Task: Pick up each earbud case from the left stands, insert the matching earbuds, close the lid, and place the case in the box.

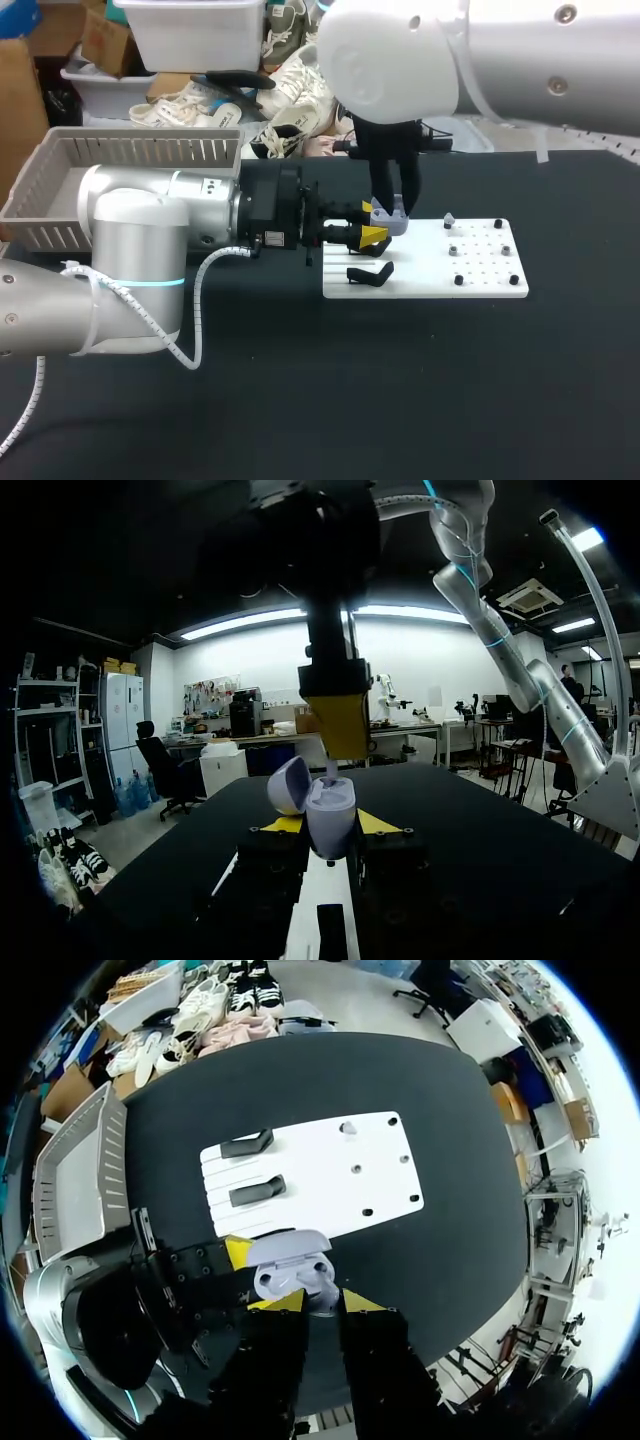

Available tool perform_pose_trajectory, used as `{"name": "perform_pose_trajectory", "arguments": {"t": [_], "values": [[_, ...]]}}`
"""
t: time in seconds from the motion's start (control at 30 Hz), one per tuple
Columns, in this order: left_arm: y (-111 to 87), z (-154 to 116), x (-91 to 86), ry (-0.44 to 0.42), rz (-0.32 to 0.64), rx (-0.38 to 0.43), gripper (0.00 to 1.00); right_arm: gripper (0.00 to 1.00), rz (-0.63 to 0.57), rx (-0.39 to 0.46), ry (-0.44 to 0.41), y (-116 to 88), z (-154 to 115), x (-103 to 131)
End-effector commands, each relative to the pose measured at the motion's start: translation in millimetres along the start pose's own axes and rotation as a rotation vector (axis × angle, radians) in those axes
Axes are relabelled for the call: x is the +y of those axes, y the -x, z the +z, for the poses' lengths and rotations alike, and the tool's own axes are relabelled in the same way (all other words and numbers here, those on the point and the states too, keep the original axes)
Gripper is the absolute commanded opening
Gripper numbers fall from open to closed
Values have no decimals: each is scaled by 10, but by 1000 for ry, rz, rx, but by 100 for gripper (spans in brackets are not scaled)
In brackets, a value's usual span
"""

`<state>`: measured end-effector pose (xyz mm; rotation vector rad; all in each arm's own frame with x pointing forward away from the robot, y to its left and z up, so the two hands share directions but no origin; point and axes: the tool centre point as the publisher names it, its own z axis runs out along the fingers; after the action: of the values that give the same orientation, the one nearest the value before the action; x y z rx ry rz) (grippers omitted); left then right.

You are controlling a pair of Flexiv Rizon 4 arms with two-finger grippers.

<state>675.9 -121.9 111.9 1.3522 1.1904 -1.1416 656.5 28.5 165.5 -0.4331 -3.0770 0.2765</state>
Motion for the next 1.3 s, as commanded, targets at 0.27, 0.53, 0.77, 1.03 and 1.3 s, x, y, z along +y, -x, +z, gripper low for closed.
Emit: {"name": "perform_pose_trajectory", "arguments": {"t": [0.27,0.53,0.77,1.03,1.3], "values": [[-7,1,3,0,1,-2,0,0,3,15,-7,46,33,18],[-7,1,3,0,1,-2,0,0,4,24,-16,67,62,35],[-7,1,3,0,1,-2,0,0,5,31,-24,74,90,46],[-7,1,3,0,1,-2,0,0,10,35,-25,67,109,33],[-7,1,3,0,1,-2,0,16,21,42,-22,58,146,18]]}}
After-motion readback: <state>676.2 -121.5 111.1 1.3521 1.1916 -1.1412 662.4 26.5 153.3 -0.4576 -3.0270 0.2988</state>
